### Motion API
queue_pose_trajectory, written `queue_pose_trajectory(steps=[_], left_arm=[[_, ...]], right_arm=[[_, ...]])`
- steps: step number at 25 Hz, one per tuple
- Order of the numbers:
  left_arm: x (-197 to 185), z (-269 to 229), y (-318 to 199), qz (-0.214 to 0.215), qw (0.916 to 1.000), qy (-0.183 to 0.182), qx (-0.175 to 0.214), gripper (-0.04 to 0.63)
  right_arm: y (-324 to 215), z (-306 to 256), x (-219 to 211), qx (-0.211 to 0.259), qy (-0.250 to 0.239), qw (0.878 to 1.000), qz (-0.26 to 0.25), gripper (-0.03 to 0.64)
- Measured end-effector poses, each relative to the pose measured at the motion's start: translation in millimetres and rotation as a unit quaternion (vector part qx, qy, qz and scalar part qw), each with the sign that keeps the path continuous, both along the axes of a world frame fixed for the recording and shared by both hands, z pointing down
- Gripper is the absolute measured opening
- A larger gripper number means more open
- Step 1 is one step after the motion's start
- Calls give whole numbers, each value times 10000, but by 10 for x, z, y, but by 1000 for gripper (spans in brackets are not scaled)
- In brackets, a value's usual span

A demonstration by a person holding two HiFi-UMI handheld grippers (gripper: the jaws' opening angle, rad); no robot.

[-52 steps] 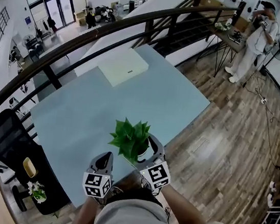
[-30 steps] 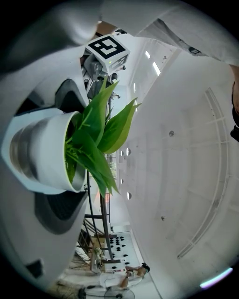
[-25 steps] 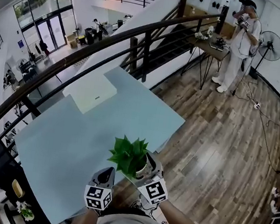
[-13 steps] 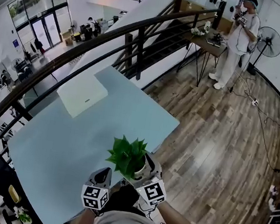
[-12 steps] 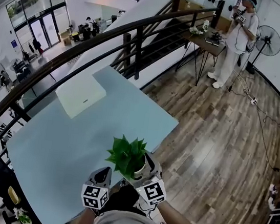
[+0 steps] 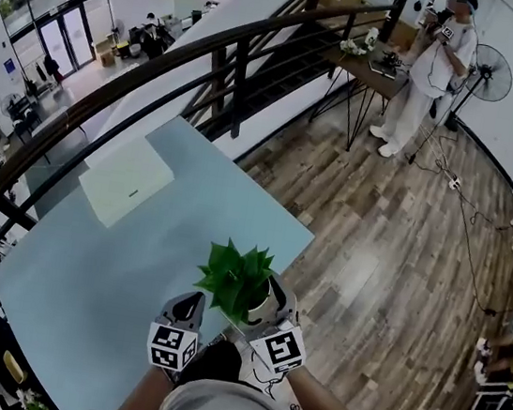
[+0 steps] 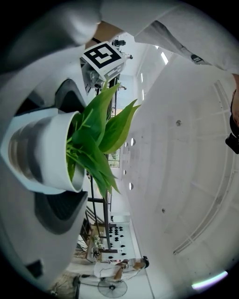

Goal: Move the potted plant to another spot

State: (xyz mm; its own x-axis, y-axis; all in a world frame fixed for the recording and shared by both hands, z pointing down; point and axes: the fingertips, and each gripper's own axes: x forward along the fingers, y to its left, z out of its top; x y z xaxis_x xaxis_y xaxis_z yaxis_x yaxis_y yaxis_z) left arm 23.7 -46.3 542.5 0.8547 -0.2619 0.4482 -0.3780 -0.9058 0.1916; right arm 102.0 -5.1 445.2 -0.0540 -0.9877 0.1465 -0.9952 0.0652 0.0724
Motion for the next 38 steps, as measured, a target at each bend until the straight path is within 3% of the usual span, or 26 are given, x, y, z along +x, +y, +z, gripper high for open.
queue_pose_trajectory(steps=[12,16,21,30,38], left_arm=[[84,228,-476,-234,9995,97,-163,12],[37,144,-659,-522,9980,267,-231,12],[-179,143,-895,-1032,9931,455,-309,12],[-511,146,-1140,-1863,9811,450,-262,12],[-494,226,-1351,-2518,9669,313,-269,12]], right_arm=[[-466,209,354,-131,-80,9999,28,511],[-685,181,372,-209,-197,9995,-140,511],[-951,196,303,-278,-142,9989,-345,511],[-1378,298,149,-359,-219,9933,-1077,511],[-1873,337,187,-344,-311,9832,-1764,511]])
